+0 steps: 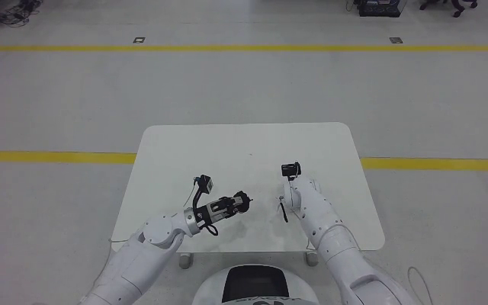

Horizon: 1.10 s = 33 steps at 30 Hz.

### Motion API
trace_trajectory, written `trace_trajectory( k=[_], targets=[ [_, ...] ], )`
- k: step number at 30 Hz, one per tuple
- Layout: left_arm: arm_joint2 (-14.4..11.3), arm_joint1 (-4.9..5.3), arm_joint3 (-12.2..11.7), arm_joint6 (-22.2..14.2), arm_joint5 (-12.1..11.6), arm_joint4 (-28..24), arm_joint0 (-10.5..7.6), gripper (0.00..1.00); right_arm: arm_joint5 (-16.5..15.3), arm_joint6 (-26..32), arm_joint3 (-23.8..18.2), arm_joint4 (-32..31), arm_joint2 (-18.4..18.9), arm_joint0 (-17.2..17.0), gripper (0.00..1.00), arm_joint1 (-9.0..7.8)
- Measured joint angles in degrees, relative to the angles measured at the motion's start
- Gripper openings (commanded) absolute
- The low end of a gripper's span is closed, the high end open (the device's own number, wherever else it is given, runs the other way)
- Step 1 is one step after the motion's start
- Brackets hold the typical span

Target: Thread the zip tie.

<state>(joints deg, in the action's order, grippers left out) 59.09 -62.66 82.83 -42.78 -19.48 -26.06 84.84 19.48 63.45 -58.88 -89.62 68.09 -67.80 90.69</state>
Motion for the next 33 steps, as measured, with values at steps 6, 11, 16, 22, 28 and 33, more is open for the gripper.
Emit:
trace_trajectory(
  k=[6, 11, 16, 22, 28, 33],
  targets=[
    [0.00, 0.00, 0.00, 0.00, 0.00, 0.00, 0.00, 0.00, 0.00, -0.11, 0.40, 0.37, 0.75, 0.11, 0.24, 0.37],
    [0.00, 0.00, 0.00, 0.00, 0.00, 0.00, 0.00, 0.00, 0.00, -0.01, 1.59, 0.39, 0.89, 0.62, 0.24, 0.59],
    [0.00, 0.00, 0.00, 0.00, 0.00, 0.00, 0.00, 0.00, 0.00, -0.02, 2.90, 0.70, 0.92, 1.26, 0.20, 0.82],
    [0.00, 0.00, 0.00, 0.00, 0.00, 0.00, 0.00, 0.00, 0.00, -0.20, 3.67, 0.90, 0.94, 1.72, 0.00, 1.02],
    [0.00, 0.00, 0.00, 0.00, 0.00, 0.00, 0.00, 0.00, 0.00, -0.20, 3.12, 0.55, 1.08, 1.52, 0.00, 1.12],
    [0.00, 0.00, 0.00, 0.00, 0.00, 0.00, 0.00, 0.00, -0.22, -0.06, 0.83, 0.76, 1.35, 0.60, 0.00, 1.01]
  ],
)
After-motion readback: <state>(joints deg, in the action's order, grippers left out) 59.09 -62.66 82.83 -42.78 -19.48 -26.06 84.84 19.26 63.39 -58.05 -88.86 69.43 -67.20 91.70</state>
